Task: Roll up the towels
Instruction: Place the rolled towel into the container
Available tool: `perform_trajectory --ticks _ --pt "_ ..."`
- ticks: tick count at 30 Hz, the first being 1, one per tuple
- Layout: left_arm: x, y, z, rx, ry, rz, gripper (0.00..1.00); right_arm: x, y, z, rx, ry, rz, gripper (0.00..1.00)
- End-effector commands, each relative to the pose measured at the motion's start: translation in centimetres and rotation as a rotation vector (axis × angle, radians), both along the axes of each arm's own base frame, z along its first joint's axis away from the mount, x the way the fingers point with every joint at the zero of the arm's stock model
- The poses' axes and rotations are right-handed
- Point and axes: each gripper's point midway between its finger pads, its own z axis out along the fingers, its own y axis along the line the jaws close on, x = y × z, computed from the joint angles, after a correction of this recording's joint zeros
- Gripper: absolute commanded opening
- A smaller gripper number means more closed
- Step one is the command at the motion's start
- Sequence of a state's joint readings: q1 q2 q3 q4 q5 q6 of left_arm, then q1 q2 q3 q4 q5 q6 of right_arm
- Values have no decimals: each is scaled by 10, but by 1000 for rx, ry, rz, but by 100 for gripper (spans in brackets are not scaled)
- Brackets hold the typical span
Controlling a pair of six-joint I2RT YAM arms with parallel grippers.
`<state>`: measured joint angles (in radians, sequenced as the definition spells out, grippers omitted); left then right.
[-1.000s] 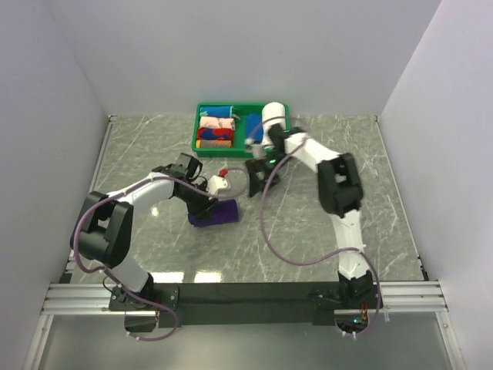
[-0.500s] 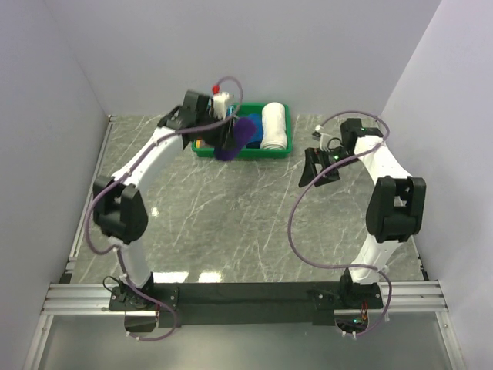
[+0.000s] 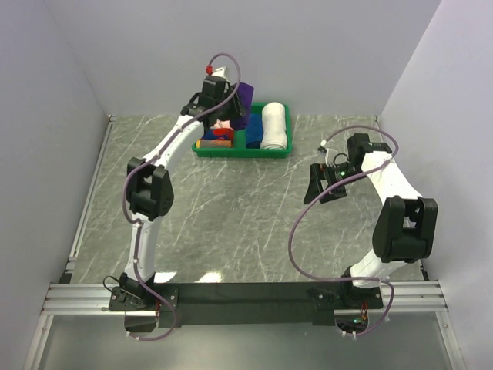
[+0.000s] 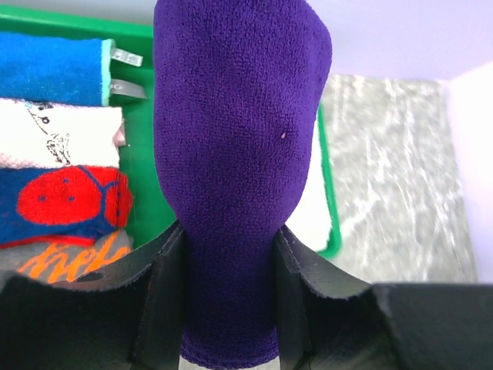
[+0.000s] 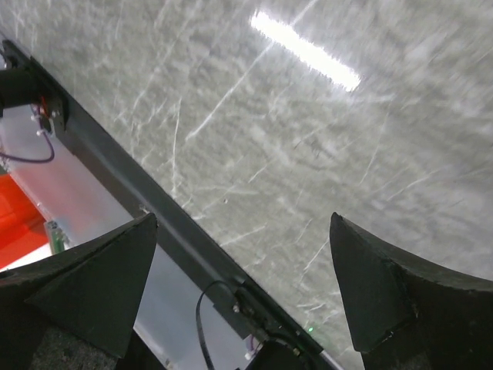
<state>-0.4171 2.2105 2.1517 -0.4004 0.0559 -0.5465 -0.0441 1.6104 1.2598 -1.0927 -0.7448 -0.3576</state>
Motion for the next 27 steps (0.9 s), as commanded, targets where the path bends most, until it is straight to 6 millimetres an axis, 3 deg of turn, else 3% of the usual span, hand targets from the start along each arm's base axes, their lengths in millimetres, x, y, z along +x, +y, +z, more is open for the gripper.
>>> perform_trajectory --ticks 1,11,20,27 --pt "22 -8 24 -80 -103 99 0 -20 -3 2 -14 15 6 99" --pt "48 -11 -67 31 -46 141 0 -37 -8 -5 -49 29 -5 99" --pt "64 22 -114 196 -31 274 0 -37 -10 -1 -59 20 -5 100" --pt "64 32 -144 318 -21 313 0 -35 -14 -3 -72 25 -5 100"
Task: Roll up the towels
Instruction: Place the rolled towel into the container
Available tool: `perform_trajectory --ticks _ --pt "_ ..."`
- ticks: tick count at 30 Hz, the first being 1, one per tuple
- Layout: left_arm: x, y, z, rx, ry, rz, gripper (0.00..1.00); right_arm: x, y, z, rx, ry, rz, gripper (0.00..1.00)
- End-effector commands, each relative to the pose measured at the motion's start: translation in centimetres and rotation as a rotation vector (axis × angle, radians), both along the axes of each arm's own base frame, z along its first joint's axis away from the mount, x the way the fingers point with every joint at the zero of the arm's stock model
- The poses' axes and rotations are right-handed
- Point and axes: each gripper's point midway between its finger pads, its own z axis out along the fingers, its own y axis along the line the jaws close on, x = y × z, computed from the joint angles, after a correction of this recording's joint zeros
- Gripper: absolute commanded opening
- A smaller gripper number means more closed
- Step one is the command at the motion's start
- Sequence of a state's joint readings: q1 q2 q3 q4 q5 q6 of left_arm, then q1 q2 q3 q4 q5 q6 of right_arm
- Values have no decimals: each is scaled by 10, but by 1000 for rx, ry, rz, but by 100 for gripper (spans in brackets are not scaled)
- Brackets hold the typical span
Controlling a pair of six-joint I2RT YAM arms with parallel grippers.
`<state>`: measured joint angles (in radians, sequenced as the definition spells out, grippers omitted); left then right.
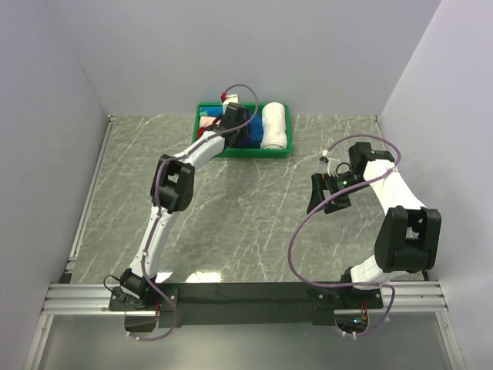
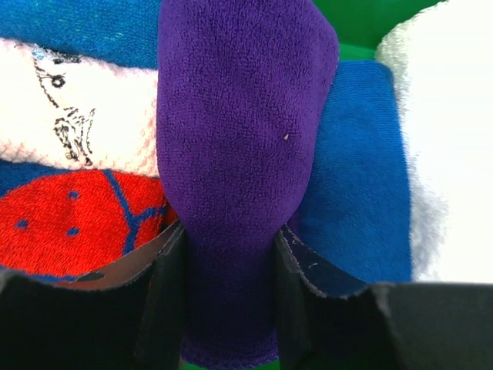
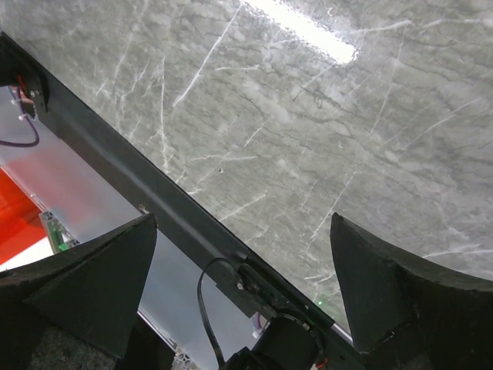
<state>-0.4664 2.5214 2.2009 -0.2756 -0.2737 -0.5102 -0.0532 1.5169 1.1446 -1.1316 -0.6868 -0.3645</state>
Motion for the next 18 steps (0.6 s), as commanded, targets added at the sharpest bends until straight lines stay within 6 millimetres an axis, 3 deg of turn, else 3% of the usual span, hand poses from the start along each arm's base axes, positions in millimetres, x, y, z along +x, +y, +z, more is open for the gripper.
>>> perform_trajectory --ticks 1,8,9,11,16,18 --pt "17 24 5 101 -62 87 0 3 -6 6 -19 -32 6 100" --pt "8 16 -26 139 6 33 2 0 -10 4 -24 -22 9 100" --pt "4 11 -30 132 23 5 11 0 -10 4 -22 -20 9 100" --pt "-1 6 -35 135 39 -15 20 0 -10 4 -21 -17 10 100" --pt "-5 3 -22 117 41 -34 37 3 -10 7 -17 -23 6 100" --pt "-4 2 -3 107 13 -38 45 3 -9 8 -9 -20 6 100"
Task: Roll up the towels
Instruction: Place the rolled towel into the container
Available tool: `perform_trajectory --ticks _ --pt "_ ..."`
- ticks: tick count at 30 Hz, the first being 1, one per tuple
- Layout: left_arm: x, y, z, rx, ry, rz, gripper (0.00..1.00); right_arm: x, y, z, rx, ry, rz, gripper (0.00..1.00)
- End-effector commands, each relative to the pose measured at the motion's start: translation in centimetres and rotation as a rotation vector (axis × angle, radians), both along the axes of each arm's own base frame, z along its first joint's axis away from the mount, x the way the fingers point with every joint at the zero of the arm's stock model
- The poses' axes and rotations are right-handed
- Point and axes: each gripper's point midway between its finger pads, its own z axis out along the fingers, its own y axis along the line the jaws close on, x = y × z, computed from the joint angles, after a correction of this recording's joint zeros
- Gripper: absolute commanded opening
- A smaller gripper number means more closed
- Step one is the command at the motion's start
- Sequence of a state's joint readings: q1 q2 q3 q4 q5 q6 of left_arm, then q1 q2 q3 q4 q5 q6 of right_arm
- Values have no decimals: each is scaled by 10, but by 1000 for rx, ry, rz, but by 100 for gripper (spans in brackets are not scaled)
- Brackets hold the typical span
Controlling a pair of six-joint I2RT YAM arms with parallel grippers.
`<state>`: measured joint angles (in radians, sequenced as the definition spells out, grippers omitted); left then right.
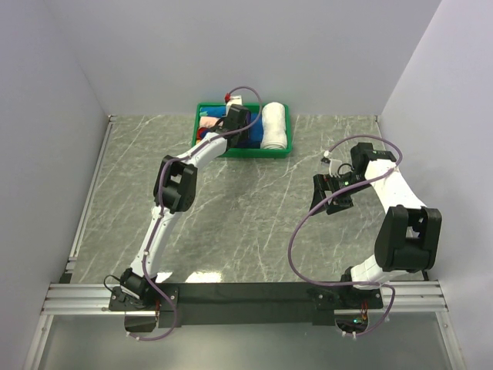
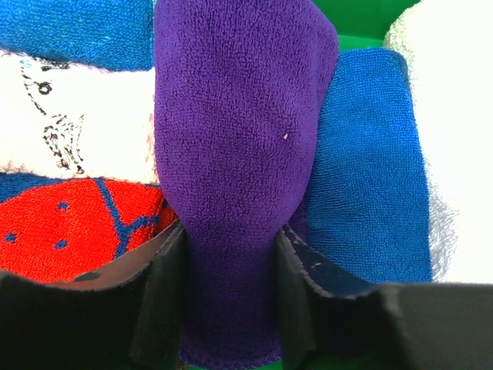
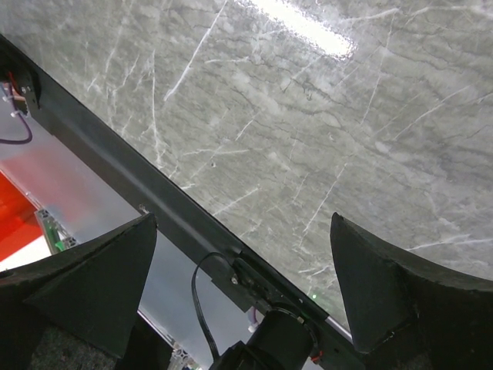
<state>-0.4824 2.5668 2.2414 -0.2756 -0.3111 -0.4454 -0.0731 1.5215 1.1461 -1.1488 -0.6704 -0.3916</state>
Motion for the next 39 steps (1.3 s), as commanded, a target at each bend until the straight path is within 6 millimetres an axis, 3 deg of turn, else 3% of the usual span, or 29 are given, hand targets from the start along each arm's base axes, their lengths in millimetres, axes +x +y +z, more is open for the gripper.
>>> perform_trajectory --ticks 1,6,13,20,24,25,27,28,29,30,31,33,34,35,36,38,39 --pt "-7 6 12 33 20 -23 47 6 -1 10 11 -25 3 100" --pt "-5 7 43 44 -41 -43 62 9 3 13 43 -20 -3 100" --pt "0 5 89 27 -138 -54 67 12 7 18 66 -27 -12 100" --pt "9 4 137 7 -266 -58 81 18 9 23 80 -63 -16 100" --pt "10 6 169 12 -336 -62 81 28 7 34 62 -134 -32 100" --pt "6 6 192 -4 -374 -73 81 32 6 36 56 -154 -42 100" --pt "-2 8 205 -7 -389 -93 83 50 5 47 36 -238 -70 100" --pt "-10 12 230 -22 -422 -102 84 57 4 52 30 -268 -81 100" --pt "-16 13 239 -24 -431 -110 88 70 5 59 23 -321 -87 100" --pt "-22 19 237 -3 -418 -120 91 82 6 69 22 -355 -100 100" --pt "-32 26 261 -8 -442 -123 94 90 10 72 5 -378 -94 100" --pt "-43 44 257 13 -391 -145 97 118 15 86 -5 -436 -104 100" --pt "-53 54 273 2 -395 -150 97 126 26 89 -16 -454 -83 100" --pt "-59 61 274 -11 -374 -167 96 139 31 94 -24 -493 -82 100" --pt "-63 83 260 -22 -299 -152 96 155 39 100 -28 -521 -75 100" --pt "-79 104 265 -58 -251 -172 95 183 58 108 -95 -610 -79 100" --pt "-85 124 250 -85 -179 -185 95 206 66 112 -110 -625 -133 100"
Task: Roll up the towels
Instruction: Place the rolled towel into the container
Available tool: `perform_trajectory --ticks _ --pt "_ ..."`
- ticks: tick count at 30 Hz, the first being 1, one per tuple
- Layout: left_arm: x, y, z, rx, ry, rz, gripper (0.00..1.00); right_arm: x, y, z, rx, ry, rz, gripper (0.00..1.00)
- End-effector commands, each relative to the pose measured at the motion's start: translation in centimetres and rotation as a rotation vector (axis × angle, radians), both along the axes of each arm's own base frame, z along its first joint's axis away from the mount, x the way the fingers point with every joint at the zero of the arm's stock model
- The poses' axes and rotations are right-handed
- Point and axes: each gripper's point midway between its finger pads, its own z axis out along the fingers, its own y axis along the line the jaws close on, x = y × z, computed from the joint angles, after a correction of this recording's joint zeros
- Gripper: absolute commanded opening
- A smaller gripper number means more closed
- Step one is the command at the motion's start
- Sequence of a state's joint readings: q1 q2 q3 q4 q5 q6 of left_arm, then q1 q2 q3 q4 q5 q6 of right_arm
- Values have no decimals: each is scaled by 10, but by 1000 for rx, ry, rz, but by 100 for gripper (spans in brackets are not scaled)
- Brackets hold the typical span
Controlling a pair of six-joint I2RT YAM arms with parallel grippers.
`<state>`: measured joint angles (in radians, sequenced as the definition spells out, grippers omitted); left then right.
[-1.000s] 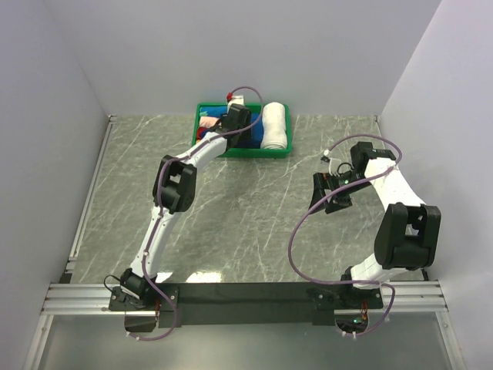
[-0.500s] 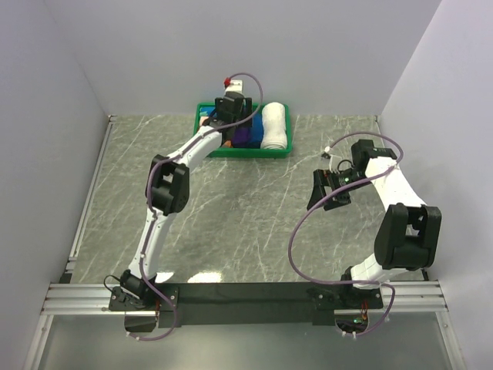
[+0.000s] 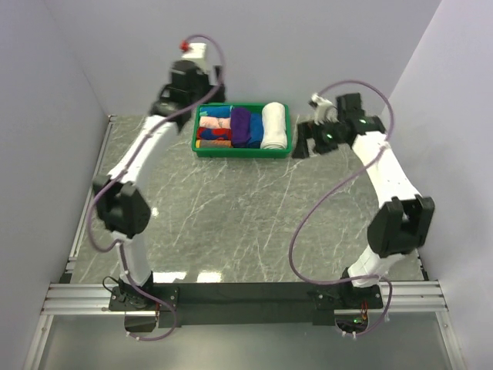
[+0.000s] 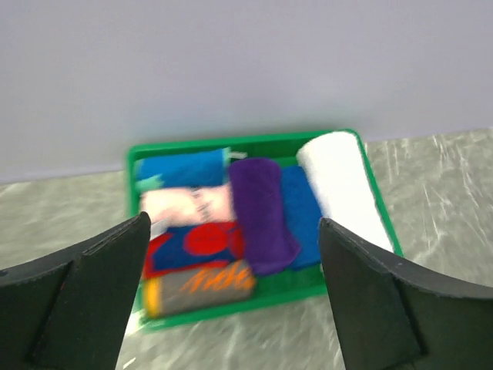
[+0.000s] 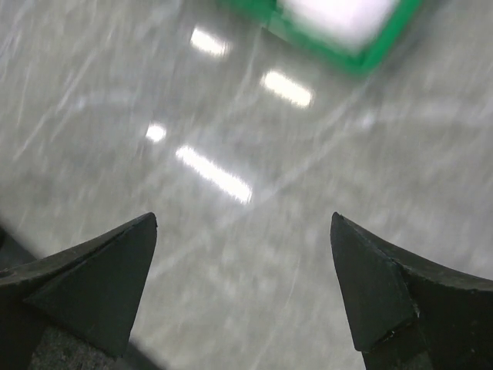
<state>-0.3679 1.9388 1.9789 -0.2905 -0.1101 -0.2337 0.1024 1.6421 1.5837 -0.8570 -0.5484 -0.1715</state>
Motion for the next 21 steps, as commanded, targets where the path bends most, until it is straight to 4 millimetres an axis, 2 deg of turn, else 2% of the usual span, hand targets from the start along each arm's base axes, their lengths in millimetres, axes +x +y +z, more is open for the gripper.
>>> perform_trajectory --ticks 1,2,3,4,5,6,7,8,9,10,11,12,13,14,16,19,21 --pt "-35 54 -8 -53 159 -78 93 77 29 26 -48 -197 -135 100" --pt "-41 64 -11 -50 181 -88 92 92 41 29 -58 -216 -212 95" --pt "-48 82 -21 -61 220 -88 91 115 51 35 -49 -252 -240 90" --pt "-60 93 -18 -64 235 -88 89 126 61 39 -35 -275 -247 80" --pt "-66 103 -20 -59 244 -81 86 136 80 43 -26 -296 -256 77" --pt "-75 123 -22 -63 256 -47 85 156 97 46 -19 -325 -251 74" --pt "-82 132 -27 -63 275 -30 85 163 109 43 -25 -338 -235 62" --pt "-88 141 -31 -57 289 -10 84 171 136 35 -21 -360 -195 53" --pt "-98 148 -34 -53 299 4 84 175 147 29 -6 -362 -181 38" --pt "-104 164 -38 -50 320 39 84 180 158 28 18 -373 -173 8" --pt "-110 170 -41 -41 330 54 85 188 167 16 35 -361 -185 0" --pt "-119 178 -45 -36 338 74 85 193 169 12 25 -375 -224 0" --pt "-124 182 -47 -32 346 85 86 203 174 16 48 -420 -241 0" --pt "-129 184 -50 -26 353 91 86 210 172 3 31 -429 -251 0" --pt "-138 189 -54 -23 355 107 86 226 169 6 8 -510 -274 0" --pt "-142 191 -61 -28 368 120 86 246 169 -5 -121 -614 -206 0" --pt "-142 193 -67 -41 382 132 86 256 168 -20 -219 -671 -139 0"
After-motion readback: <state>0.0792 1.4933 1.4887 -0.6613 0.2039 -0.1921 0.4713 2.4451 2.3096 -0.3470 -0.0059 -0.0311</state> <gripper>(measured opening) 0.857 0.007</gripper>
